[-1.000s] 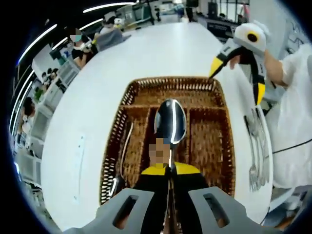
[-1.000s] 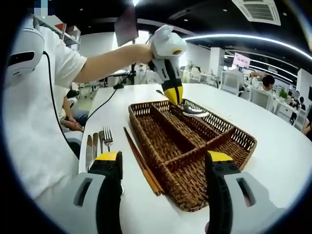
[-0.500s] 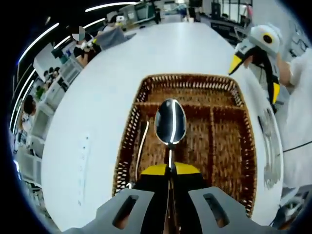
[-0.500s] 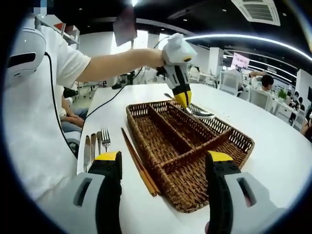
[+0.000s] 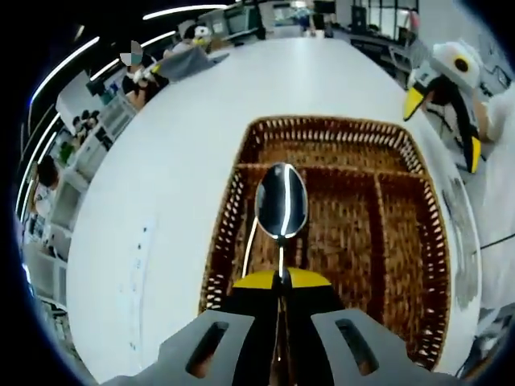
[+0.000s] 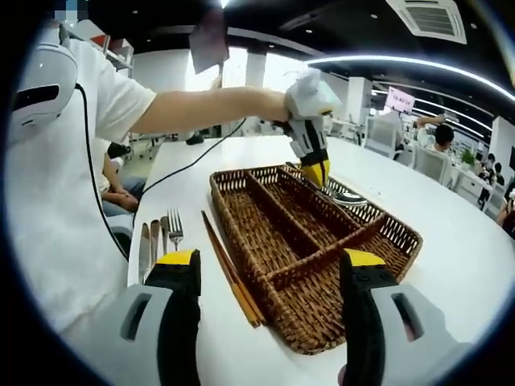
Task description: Arrange the knives, forks, and spoons in their matching storage slots by inserting each utensil handle-first until every utensil is classified and aligned in the correct compartment
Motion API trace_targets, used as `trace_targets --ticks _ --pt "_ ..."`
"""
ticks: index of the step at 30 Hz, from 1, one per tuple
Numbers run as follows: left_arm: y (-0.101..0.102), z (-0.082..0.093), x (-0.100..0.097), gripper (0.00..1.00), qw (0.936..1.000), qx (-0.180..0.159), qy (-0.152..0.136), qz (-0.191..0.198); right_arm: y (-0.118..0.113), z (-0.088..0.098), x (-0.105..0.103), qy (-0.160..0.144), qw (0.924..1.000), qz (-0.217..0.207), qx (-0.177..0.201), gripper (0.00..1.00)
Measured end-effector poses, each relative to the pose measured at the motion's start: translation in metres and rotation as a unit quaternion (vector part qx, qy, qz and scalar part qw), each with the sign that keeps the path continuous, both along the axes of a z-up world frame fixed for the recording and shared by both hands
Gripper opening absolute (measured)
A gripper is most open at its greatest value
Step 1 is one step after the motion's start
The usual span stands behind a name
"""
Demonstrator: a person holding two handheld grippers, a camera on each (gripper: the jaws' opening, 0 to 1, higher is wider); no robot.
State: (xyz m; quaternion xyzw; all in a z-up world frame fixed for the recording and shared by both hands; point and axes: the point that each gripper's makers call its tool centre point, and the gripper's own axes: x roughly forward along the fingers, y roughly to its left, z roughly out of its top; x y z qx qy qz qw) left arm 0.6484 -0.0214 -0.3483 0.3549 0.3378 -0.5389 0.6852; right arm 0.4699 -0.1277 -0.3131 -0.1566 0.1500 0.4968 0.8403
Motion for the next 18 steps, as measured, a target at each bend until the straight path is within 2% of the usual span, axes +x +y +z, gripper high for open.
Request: trace_targets --ticks 18 --pt "-0.001 -0.028 0.021 0.01 0.9992 -0.015 0.033 0.017 0.005 0.005 0.001 -0.007 0.9999 0.005 -0.015 0.74"
